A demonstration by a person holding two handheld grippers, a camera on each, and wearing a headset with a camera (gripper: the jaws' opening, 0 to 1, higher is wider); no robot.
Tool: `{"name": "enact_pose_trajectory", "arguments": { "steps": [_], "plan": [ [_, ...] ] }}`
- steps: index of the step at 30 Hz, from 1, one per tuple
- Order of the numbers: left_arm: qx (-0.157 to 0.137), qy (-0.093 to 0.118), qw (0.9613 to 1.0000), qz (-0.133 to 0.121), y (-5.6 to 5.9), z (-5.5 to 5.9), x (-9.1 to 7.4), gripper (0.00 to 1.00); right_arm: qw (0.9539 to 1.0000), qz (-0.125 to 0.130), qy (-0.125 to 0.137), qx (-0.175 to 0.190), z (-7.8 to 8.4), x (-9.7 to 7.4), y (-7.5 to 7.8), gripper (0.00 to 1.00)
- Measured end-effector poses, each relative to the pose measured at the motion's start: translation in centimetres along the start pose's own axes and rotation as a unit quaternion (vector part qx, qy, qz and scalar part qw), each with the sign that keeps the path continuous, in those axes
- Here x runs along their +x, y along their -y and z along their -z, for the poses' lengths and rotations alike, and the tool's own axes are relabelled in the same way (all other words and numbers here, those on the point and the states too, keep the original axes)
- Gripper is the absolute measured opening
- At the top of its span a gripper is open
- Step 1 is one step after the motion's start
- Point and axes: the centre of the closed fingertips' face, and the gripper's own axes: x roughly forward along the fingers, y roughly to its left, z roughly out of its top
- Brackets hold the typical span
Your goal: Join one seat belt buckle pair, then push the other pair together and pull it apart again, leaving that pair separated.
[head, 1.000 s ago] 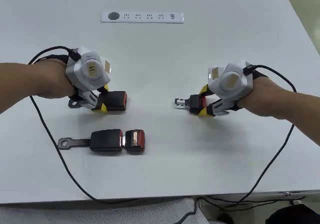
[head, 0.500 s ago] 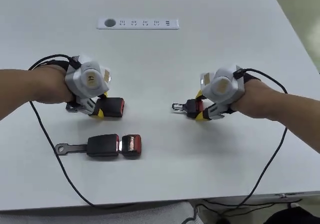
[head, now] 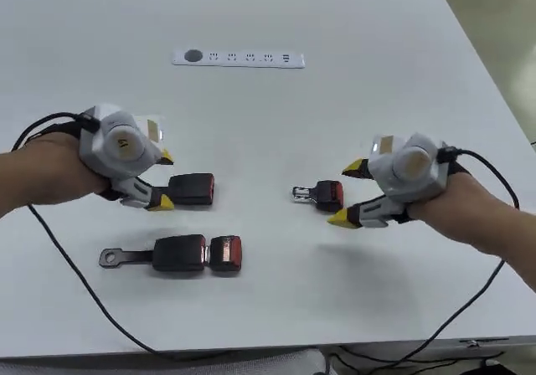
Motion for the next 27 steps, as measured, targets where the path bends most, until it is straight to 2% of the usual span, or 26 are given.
{"name": "enact_pose_trajectory", "arguments": {
  "steps": [2, 4, 8, 10, 11, 13, 17, 19, 23, 25, 27],
  "plan": [
    [-0.012, 0.024, 0.9996, -0.01, 0.8, -0.2, -1.2, 0.54, 1.0, 0.004, 0.006, 0.006, 0.0, -0.7, -1.0, 0.61],
    [-0.031, 0.033, 0.9987, -0.022, 1.6, 0.0, -2.5, 0.57, 0.9995, 0.011, 0.02, 0.022, -0.5, -1.4, -2.1, 0.65],
    [-0.059, 0.046, 0.996, -0.048, 3.1, 0.6, -4.5, 0.64, 0.9969, 0.027, 0.051, 0.053, -1.2, -2.2, -3.3, 0.74],
    [-0.094, 0.057, 0.9917, -0.067, 3.8, 1.1, -5.5, 0.68, 0.9964, 0.027, 0.055, 0.059, -1.2, -2.4, -4.0, 0.77],
    [-0.108, 0.069, 0.9891, -0.072, 4.3, 1.2, -6.1, 0.7, 0.9962, 0.028, 0.057, 0.06, -1.2, -2.5, -4.3, 0.79],
    [-0.138, 0.08, 0.9842, -0.077, 5.1, 1.7, -6.9, 0.71, 0.9955, 0.027, 0.062, 0.066, -1.3, -2.7, -5.1, 0.81],
    [-0.167, 0.073, 0.9793, -0.088, 6.1, 3.5, -8.4, 0.72, 0.9931, 0.037, 0.073, 0.085, -1.2, -3.2, -5.7, 0.85],
    [-0.196, 0.079, 0.9725, -0.097, 6.4, 4.2, -9.3, 0.76, 0.991, 0.043, 0.08, 0.099, -1.2, -3.7, -5.9, 0.88],
    [-0.227, 0.083, 0.9639, -0.111, 7.0, 5.7, -10.6, 0.82, 0.9901, 0.047, 0.085, 0.101, -1.0, -4.2, -6.6, 0.93],
    [-0.239, 0.084, 0.9604, -0.116, 7.2, 6.3, -11.0, 0.86, 0.9897, 0.051, 0.082, 0.106, -0.6, -4.3, -6.6, 0.94],
    [-0.256, 0.083, 0.9552, -0.124, 7.3, 7.0, -11.4, 0.93, 0.988, 0.056, 0.086, 0.115, -0.5, -4.5, -6.4, 0.95]
  ]
}}
